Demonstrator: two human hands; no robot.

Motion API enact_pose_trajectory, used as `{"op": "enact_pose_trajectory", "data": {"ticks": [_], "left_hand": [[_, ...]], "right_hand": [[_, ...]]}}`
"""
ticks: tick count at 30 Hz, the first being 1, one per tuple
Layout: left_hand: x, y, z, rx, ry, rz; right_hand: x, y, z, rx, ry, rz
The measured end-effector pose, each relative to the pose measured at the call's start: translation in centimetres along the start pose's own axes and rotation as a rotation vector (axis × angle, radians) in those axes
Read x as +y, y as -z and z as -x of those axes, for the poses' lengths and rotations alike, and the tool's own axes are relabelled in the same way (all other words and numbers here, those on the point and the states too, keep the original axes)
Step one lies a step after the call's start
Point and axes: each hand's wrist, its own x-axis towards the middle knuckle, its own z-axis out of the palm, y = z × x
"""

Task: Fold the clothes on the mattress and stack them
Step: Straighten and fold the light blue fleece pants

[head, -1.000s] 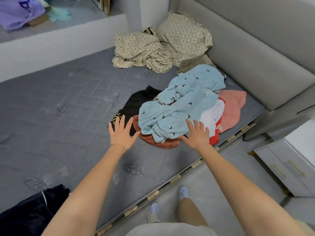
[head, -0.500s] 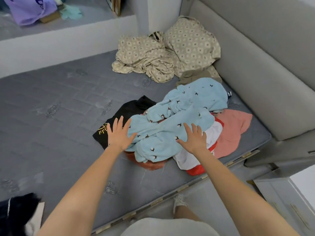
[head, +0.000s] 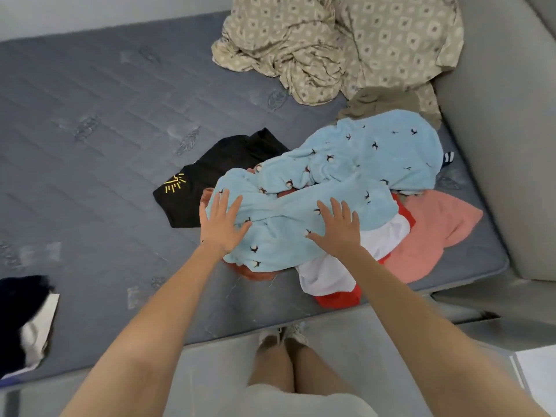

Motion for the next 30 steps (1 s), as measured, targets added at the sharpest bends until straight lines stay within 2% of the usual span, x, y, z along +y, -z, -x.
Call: {"op": "enact_pose_trajectory", "data": {"ticks": [8,12,17,19,22,27,30], "left_hand": [[-0.9,-7.6,-5.4,-0.101,0.026,0.073],[-0.6,-9.7,-7.4,-0.146,0.007,0.095],[-0.2,-9.3,-8.0,0.0,0.037,0.215],[-0.2,-8.3,-7.5,0.026,0.07,0.244],[0.0,-6.7,-6.4,-0.012,0.063,0.229],[0.8,-4.3,-4.4,0.054,0.041,0.513],[1.6,-2.4,-3.5,0.026,0.007,0.612]], "right_hand": [[0.5,-3.5,-8.2,-0.045,0.116,0.178],[1.4,-4.2,-11.2,-0.08,0.109,0.224],[2.2,-3.3,-12.2,0.026,0.171,0.241],[2.0,-2.6,-11.8,0.016,0.192,0.163],[0.7,-0.7,-10.5,0.044,0.184,-0.121],[-3.1,4.1,-7.6,0.108,0.279,-0.505],[-6.1,7.6,-5.4,0.142,0.409,-0.607]]}}
